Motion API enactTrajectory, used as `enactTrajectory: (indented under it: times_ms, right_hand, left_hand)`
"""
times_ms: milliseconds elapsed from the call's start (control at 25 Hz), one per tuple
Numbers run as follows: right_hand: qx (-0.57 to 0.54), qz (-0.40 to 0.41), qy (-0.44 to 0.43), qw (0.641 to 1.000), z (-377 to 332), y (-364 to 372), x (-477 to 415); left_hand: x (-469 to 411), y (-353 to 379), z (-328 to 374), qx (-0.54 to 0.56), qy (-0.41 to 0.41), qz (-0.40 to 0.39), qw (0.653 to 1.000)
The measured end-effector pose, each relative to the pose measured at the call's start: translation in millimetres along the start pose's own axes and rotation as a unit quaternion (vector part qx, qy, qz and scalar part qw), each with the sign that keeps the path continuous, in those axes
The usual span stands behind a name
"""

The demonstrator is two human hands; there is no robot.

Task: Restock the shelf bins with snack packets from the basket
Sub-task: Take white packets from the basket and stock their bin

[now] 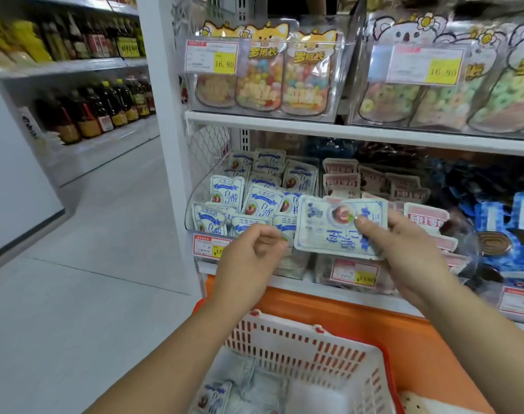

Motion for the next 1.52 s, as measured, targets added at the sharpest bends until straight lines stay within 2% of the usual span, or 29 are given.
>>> enactTrajectory:
  times_ms: [80, 120, 200, 280, 360, 400, 480, 520, 600, 680, 760, 840, 960, 1000, 1040, 1120, 1160, 1200, 1280, 1360, 1440, 1520]
  right_hand:
    - [0.043, 0.063, -0.058, 0.995, -30.4, -17.6, -23.8]
    - [0.084, 0.079, -0.079, 0.99, -44.9, -20.0, -38.2]
    - [0.194, 0.077, -0.095, 0.973, -71.6, -15.1, -71.7]
    - [0.31, 0.021, -0.073, 0.948, -86.5, 1.7, -114.4]
    - [0.438, -0.058, -0.037, 0.896, -86.5, 25.2, -147.2]
    - [0.486, -0.087, -0.03, 0.869, -84.3, 33.7, -156.8]
    - [0.521, -0.135, -0.005, 0.843, -72.8, 42.5, -172.0]
    - [0.523, -0.158, 0.015, 0.837, -65.1, 46.6, -177.6]
    - [0.542, -0.233, 0.053, 0.806, -42.2, 65.5, -185.2]
    - [0.577, -0.283, 0.05, 0.764, -20.5, 88.1, -195.1]
    - [0.598, -0.283, 0.038, 0.749, -13.3, 97.2, -202.8]
    - [0.601, -0.259, 0.037, 0.755, -19.2, 89.6, -207.6]
    - [0.592, -0.177, 0.063, 0.784, -33.1, 59.2, -216.6]
    - [0.618, -0.158, 0.079, 0.766, -32.5, 53.0, -219.9]
    - [0.657, -0.153, 0.091, 0.733, -28.5, 51.8, -223.5]
    - [0.707, -0.172, 0.104, 0.678, -14.8, 57.7, -230.0]
    - [0.716, -0.186, 0.104, 0.664, -11.2, 62.0, -231.2]
    - [0.71, -0.2, 0.107, 0.666, -9.0, 63.9, -232.5]
    - [0.671, -0.208, 0.115, 0.702, -13.6, 58.8, -235.2]
    - [0.644, -0.16, 0.103, 0.741, -26.9, 40.9, -240.4]
    - [0.659, -0.099, 0.06, 0.743, -36.5, 29.7, -245.4]
    - [0.695, -0.068, 0.036, 0.715, -35.4, 31.7, -244.7]
  left_hand:
    - [-16.6, -9.6, 25.8, -0.22, 0.072, 0.021, 0.973]
    - [-27.0, -7.2, 27.8, -0.273, 0.09, 0.01, 0.958]
    - [-48.4, -5.1, 22.6, -0.306, 0.112, -0.007, 0.946]
    - [-74.9, -13.5, 23.1, -0.332, 0.125, -0.002, 0.935]
    - [-114.4, -22.8, 20.0, -0.389, 0.105, -0.027, 0.915]
    - [-133.6, -25.2, 17.4, -0.438, 0.089, -0.051, 0.893]
    - [-162.4, -23.4, 11.6, -0.518, 0.057, -0.103, 0.847]
    - [-173.0, -22.3, 7.2, -0.534, 0.043, -0.126, 0.835]
    - [-182.3, -31.6, 3.1, -0.52, 0.005, -0.126, 0.845]
    - [-184.8, -56.3, 2.4, -0.504, -0.036, -0.068, 0.861]
    - [-181.4, -67.8, 3.5, -0.539, -0.05, -0.035, 0.84]
    - [-169.5, -57.8, 9.6, -0.527, -0.01, -0.04, 0.849]
    - [-139.5, -15.1, 10.6, -0.401, 0.026, -0.175, 0.899]
    - [-129.9, -1.1, 5.9, -0.375, 0.017, -0.226, 0.899]
    - [-122.9, 8.5, 0.5, -0.376, 0.005, -0.26, 0.889]
    - [-121.2, 15.0, -7.7, -0.417, -0.012, -0.281, 0.864]
    - [-123.7, 16.2, -9.7, -0.439, -0.016, -0.28, 0.853]
    - [-126.4, 18.3, -10.2, -0.456, -0.017, -0.279, 0.845]
    - [-131.4, 24.5, -10.5, -0.472, -0.02, -0.277, 0.836]
    - [-137.4, 29.7, -11.8, -0.487, -0.026, -0.273, 0.829]
    - [-147.7, 31.0, -15.1, -0.5, -0.033, -0.263, 0.825]
    - [-157.3, 33.2, -21.6, -0.506, -0.045, -0.258, 0.822]
Point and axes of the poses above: each hand's wrist, its own x-axis away from the middle knuckle, its own y-axis out of the palm, z = x × y, the point moved 10 cm from there along -x, towards the middle knuckle, and after that the axes turned 15 degrees about -z, right-handed, at the moved point
